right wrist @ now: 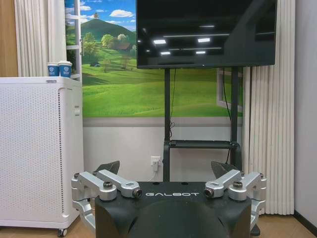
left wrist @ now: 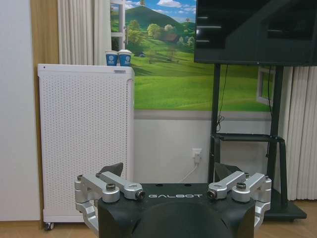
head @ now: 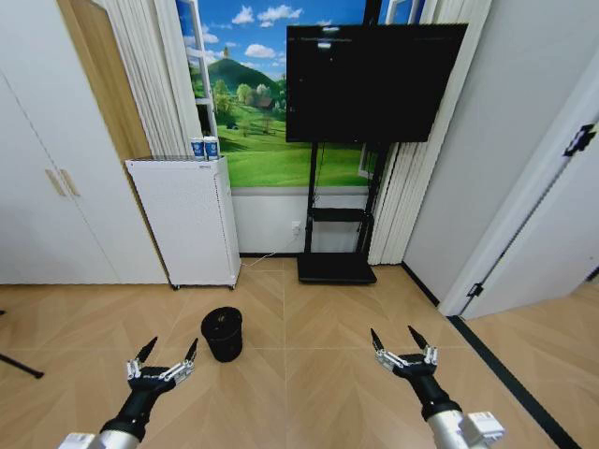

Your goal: Pick up the trash bin and place the garbage on the floor into it.

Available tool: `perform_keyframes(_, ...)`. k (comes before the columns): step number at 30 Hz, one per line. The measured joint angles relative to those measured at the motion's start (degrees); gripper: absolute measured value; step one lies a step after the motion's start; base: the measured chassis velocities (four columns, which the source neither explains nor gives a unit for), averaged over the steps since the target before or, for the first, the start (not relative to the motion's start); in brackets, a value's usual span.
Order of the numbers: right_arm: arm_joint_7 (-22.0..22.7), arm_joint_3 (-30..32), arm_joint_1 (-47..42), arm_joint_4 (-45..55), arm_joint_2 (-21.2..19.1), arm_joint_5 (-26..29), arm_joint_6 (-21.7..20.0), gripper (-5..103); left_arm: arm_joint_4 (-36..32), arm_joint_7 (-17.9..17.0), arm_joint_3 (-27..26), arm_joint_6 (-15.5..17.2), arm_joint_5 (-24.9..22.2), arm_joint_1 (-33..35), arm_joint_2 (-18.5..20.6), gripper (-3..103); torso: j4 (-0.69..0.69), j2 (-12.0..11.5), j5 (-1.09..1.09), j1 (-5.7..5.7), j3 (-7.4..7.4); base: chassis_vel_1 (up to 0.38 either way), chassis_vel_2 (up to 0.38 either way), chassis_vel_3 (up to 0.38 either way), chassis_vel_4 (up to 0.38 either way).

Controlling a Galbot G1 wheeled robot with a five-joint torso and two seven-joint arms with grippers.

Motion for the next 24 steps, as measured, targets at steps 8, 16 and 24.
perform_keyframes(8,0.00,0.00,0.00,0.00,0.00,0.00,0.00,100,0.00,0.00,0.00,0.00,0.00,0.00,0.00,100,0.00,0.00,0.01,-0.02,-0.01,0.151,-0.167,-0.159,0.176)
perform_keyframes(16,0.00,0.00,0.00,0.00,0.00,0.00,0.00,100,0.00,0.00,-0.01,0.00,0.00,0.00,0.00,100,0.00,0.01,0.01,-0.02,-0.01,0.277,-0.262,-0.278,0.265)
perform_keyframes(24,0.00,0.00,-0.02,0.00,0.00,0.00,0.00,100,0.00,0.00,0.00,0.00,0.00,0.01,0.00,100,0.01,0.03,-0.01,-0.07,-0.04,0.271,-0.226,-0.258,0.272)
